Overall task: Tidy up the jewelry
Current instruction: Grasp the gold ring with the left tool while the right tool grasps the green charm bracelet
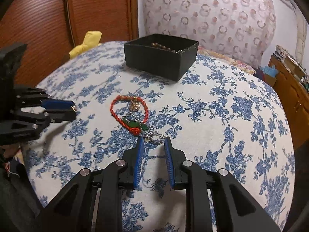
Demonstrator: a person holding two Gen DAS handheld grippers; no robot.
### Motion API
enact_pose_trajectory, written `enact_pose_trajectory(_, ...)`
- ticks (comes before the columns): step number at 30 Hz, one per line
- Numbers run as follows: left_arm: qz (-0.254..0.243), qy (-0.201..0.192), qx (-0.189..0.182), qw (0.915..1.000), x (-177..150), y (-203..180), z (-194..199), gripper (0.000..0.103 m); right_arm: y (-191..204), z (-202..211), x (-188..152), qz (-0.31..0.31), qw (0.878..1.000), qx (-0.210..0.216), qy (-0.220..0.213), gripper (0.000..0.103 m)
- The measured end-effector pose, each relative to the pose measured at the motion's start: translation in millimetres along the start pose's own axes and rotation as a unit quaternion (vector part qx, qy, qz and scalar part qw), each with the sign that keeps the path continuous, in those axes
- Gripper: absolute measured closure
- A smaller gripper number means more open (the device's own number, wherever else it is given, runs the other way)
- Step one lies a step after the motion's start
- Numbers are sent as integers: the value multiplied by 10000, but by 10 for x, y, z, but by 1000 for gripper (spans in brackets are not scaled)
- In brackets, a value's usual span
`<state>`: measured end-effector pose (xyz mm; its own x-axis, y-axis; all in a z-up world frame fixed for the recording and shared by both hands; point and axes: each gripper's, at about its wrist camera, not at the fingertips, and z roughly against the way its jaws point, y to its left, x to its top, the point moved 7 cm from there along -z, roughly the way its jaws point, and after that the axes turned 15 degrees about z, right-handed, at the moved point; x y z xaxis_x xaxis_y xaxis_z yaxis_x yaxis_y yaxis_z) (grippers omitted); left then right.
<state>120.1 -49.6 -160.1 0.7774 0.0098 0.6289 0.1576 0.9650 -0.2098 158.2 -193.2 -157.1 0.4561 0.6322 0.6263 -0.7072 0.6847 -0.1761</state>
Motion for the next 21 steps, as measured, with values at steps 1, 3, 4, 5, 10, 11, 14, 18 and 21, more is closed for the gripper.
enact_pose_trajectory(1, 19, -2, -12, 10000, -3, 0, 2, 84, 10, -16, 3, 52, 10000, 12, 31, 79)
enact_pose_trajectory(3, 65, -8, -56, 10000, -8, 13, 12, 84, 30, -41, 35, 188, 9998, 26, 73, 79)
enact_pose_trajectory(4, 79, -6, -66, 9999, -12, 15, 14, 84, 36, -49, 53, 226, 9997, 19, 85, 79)
enact_pose_trajectory(5, 97, -14, -69, 9999, -11, 22, 19, 84, 39, -55, 73, 271, 9996, 4, 90, 79)
enact_pose_trajectory(10, 197, -90, -129, 9997, 11, 59, 67, 84, 2, -122, 130, 389, 9991, -42, 182, 79)
enact_pose_trajectory(11, 214, -101, -146, 9996, 12, 64, 77, 84, -10, -131, 138, 372, 9991, -18, 184, 79)
enact_pose_trajectory(14, 240, -124, -159, 9995, 18, 79, 100, 84, -17, -146, 153, 401, 9990, 20, 190, 79)
enact_pose_trajectory(18, 238, -117, -173, 9995, 18, 74, 104, 84, -34, -140, 134, 350, 9991, 129, 177, 79)
enact_pose_trajectory(21, 253, -123, -181, 9994, 20, 82, 118, 84, -53, -121, 110, 345, 9991, 188, 170, 90)
